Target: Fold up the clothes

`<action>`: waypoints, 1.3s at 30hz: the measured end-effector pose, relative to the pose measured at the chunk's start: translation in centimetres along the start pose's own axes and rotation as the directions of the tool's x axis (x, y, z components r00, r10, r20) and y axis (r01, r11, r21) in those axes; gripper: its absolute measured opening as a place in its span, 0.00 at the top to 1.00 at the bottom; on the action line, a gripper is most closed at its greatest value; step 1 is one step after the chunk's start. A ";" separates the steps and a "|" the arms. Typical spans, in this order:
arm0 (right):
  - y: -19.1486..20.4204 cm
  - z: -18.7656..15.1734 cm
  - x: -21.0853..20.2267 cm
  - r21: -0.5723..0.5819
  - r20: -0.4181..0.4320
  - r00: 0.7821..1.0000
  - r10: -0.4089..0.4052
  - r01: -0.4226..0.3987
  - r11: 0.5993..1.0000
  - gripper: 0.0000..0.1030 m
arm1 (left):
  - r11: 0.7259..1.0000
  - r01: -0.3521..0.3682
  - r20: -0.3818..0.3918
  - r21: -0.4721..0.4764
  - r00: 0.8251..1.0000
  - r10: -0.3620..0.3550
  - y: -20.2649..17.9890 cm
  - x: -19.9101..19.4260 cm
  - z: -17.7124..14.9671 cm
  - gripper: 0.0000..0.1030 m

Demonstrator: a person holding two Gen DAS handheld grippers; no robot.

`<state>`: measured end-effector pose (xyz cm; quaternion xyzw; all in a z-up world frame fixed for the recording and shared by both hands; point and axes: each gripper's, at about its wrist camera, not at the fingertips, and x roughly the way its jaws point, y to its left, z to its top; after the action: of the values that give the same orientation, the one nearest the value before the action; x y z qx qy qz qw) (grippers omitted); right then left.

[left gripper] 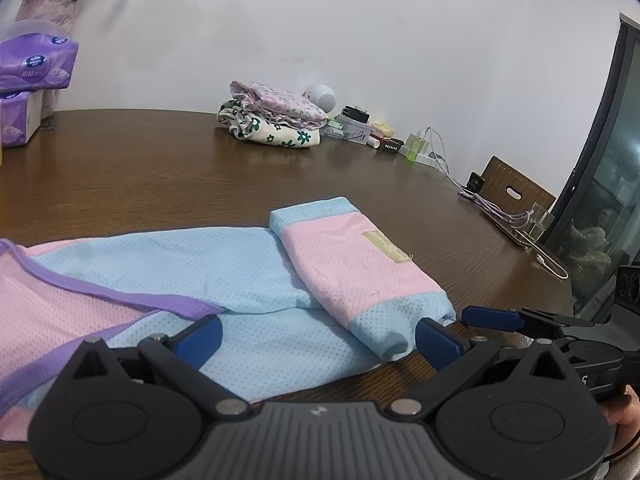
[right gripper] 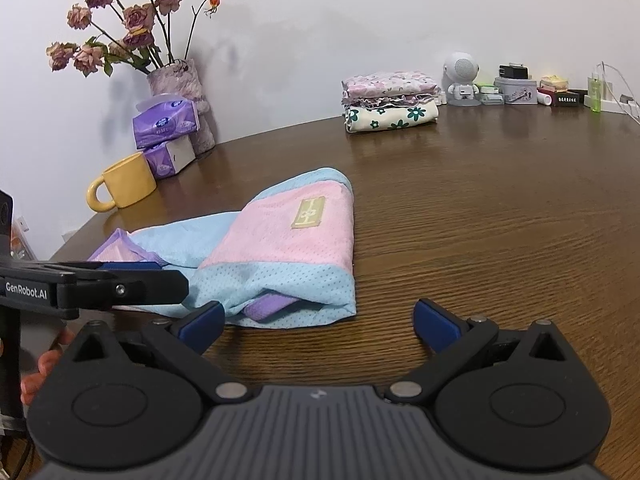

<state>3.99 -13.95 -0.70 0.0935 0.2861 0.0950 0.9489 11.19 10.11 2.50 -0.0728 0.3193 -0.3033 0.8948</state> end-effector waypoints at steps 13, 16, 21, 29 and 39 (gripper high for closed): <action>0.1 0.0 0.0 -0.012 -0.006 0.999 0.036 -0.036 0.999 0.01 | 1.000 -0.009 -0.003 0.008 1.000 0.009 -0.1 0.1 0.0 0.00; 0.0 0.0 0.0 -0.005 -0.002 0.999 0.045 -0.045 0.999 0.01 | 1.000 -0.007 -0.002 0.006 1.000 0.008 -0.1 0.1 0.0 0.00; -0.3 0.0 -0.2 0.010 0.004 0.999 0.048 -0.048 0.999 0.01 | 1.000 -0.010 -0.003 0.009 1.000 0.010 -0.1 0.1 0.0 0.00; -0.1 0.0 -0.1 0.003 0.001 0.999 0.041 -0.041 0.999 0.01 | 1.000 -0.022 -0.002 0.013 1.000 0.022 -0.3 0.2 0.0 0.00; -1.3 0.0 -0.5 0.070 0.029 0.998 0.061 -0.063 0.996 0.00 | 0.997 -0.074 0.000 0.011 0.997 0.074 -1.8 -0.7 -0.1 0.00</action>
<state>3.78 -15.33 -0.76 0.1373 0.2735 0.1128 0.9453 9.87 9.08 3.38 -0.0562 0.3202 -0.2718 0.9058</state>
